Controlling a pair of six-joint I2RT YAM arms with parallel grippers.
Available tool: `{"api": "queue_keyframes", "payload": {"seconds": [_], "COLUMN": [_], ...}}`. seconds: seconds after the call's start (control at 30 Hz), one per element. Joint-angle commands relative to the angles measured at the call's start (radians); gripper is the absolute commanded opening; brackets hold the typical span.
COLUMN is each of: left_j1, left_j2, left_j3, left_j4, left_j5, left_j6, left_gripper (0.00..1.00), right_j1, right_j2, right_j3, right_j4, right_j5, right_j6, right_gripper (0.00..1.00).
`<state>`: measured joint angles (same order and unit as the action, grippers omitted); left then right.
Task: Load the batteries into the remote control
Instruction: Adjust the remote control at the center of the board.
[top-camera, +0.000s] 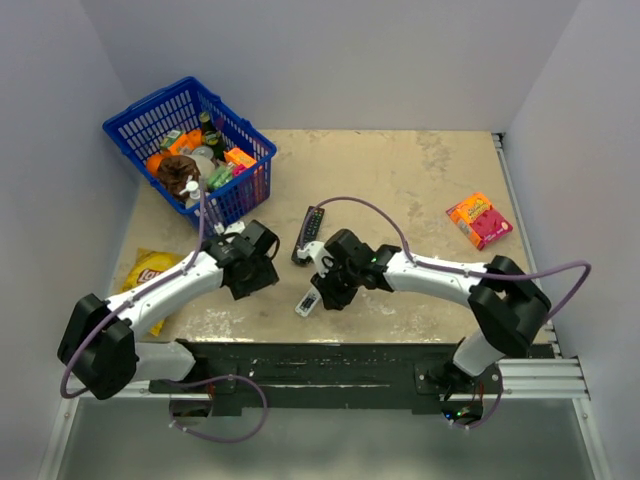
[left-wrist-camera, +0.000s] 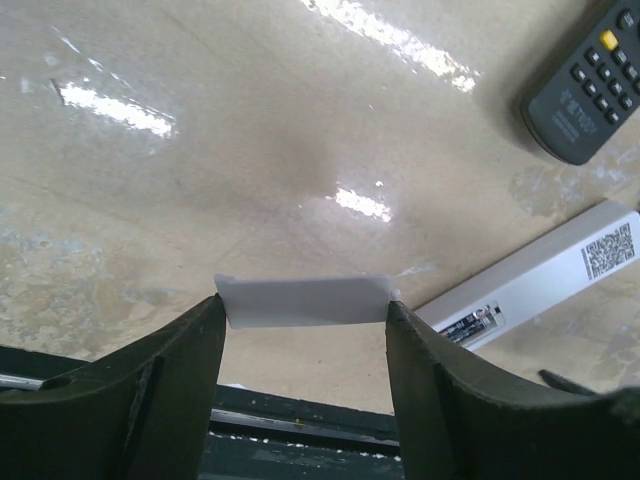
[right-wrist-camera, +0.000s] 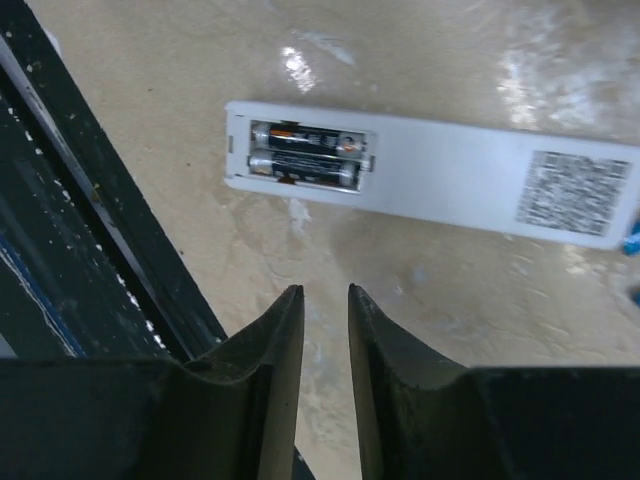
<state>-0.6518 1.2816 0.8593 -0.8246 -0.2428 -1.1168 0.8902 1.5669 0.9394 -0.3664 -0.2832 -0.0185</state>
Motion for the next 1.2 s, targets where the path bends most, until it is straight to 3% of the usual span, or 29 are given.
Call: {"api": "queue_keyframes", "payload": {"seconds": [0.0,0.3,0.57,0.83,0.87,0.97,1.17], "left_j1": [0.050,0.106,0.110,0.110,0.109,0.110,0.110], "left_j2": [-0.044,-0.085,-0.087,-0.021,-0.004,0.015,0.059], "left_j3": [-0.019,-0.029,-0.022,0.049,0.061,0.076,0.092], "left_j4": [-0.004,0.002,0.005,0.038,0.048,0.065,0.114], "left_j5": [-0.027,-0.021,-0.016,0.002,0.008,0.016,0.045], "left_j6": [0.060,0.101,0.109,0.182,0.195,0.216,0.284], "left_gripper": [0.42,0.42,0.42,0.42,0.42,0.42,0.42], "right_j1": [0.050,0.082,0.079,0.058,0.052,0.047,0.047], "right_j2": [0.038,0.166,0.300,0.069,0.041,-0.045,-0.054], "right_j3": [-0.017,0.024,0.208,0.156,0.141,0.089,0.030], "right_j4": [0.165,0.328,0.391,0.274,0.249,0.163,0.049], "right_j5": [-0.100,-0.059,0.045,0.081,0.108,0.191,0.214], "right_j6": [0.089,0.199,0.247,0.219,0.215,0.158,0.040], "right_gripper": [0.27,0.24,0.24,0.25,0.26,0.47,0.63]}}
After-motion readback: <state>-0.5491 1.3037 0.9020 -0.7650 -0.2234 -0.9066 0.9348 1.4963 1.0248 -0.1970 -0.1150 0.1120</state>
